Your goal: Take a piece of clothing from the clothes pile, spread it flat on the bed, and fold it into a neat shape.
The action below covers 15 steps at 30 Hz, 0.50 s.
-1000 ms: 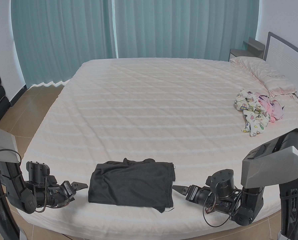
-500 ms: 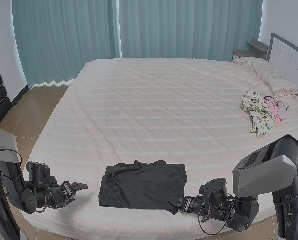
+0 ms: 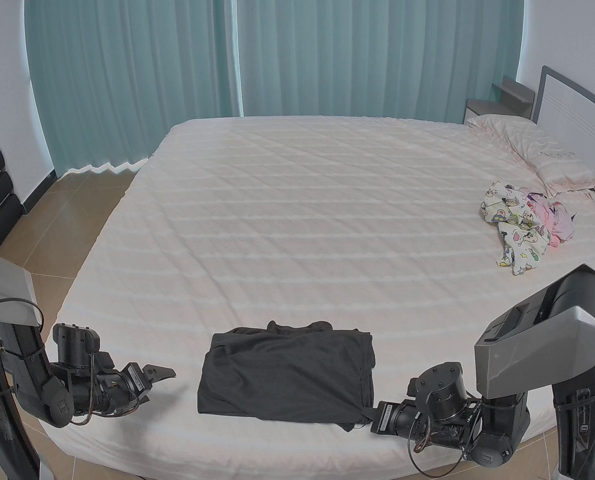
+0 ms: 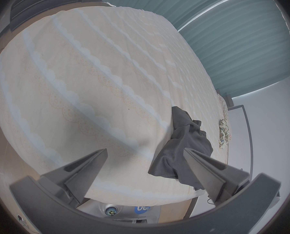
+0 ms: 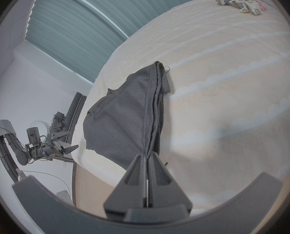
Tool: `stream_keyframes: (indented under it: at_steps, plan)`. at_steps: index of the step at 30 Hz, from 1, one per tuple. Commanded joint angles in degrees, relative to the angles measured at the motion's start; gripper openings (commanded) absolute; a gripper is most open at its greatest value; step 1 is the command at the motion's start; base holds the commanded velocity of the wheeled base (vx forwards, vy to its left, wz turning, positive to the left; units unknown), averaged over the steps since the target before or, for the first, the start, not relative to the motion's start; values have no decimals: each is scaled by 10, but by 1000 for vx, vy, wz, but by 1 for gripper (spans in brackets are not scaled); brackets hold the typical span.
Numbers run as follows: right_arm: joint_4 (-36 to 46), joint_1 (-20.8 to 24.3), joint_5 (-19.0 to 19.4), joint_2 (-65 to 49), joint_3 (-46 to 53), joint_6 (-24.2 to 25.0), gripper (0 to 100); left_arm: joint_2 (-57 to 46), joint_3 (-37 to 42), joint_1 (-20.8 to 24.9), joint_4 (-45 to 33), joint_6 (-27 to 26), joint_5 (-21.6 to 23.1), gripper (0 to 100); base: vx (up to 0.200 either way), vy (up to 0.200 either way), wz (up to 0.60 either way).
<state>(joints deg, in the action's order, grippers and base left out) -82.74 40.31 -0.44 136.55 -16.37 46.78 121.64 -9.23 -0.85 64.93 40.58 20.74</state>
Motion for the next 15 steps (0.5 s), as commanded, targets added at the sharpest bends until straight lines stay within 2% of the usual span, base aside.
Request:
stream_keyframes:
  at_steps: [1,7,8,15]
  plan:
    - [0,0,0,-8,9,0,0,1,0,0,0,0,0,100,0,0,0]
    - [15,0,1,-8,13,-12,0,1,0,0,0,0,0,100,0,0,0]
    - [15,0,1,-8,13,-12,100,1,0,0,0,0,0,100,0,0,0]
    - [36,-8,0,-39,13,-31,100,1,0,0,0,0,0,100,0,0,0]
